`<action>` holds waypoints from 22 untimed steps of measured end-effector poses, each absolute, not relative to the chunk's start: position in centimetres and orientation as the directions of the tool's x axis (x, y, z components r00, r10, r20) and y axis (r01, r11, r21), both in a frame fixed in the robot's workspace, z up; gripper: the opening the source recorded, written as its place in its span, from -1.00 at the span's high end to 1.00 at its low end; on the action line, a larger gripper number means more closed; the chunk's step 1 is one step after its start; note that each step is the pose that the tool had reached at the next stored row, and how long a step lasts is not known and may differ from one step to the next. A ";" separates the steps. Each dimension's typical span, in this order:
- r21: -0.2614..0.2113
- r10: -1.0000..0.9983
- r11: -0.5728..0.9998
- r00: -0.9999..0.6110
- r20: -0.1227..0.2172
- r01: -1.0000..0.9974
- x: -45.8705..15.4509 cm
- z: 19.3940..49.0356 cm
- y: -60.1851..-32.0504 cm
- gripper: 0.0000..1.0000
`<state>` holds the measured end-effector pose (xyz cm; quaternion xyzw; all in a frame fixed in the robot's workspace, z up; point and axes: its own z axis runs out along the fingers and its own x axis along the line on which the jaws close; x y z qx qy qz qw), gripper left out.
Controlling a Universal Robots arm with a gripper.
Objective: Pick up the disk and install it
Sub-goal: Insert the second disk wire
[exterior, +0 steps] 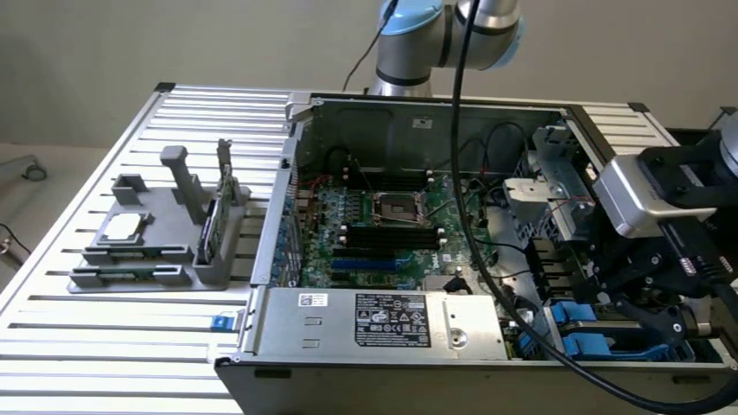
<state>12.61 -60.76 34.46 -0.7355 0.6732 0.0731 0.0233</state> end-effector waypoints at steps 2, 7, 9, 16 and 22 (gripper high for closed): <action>0.064 -0.987 -0.094 0.084 -0.138 -0.994 12.7 34.1 -60.7 0.79; 0.063 -0.987 -0.095 0.086 -0.138 -0.993 12.9 33.2 -60.6 0.79; 0.063 -0.987 -0.095 0.086 -0.136 -0.993 12.9 32.9 -60.6 0.79; 0.064 -0.988 -0.096 0.087 -0.130 -0.993 12.9 32.2 -60.5 0.79; 0.064 -0.989 -0.094 0.086 -0.124 -0.993 11.9 32.5 -60.4 0.79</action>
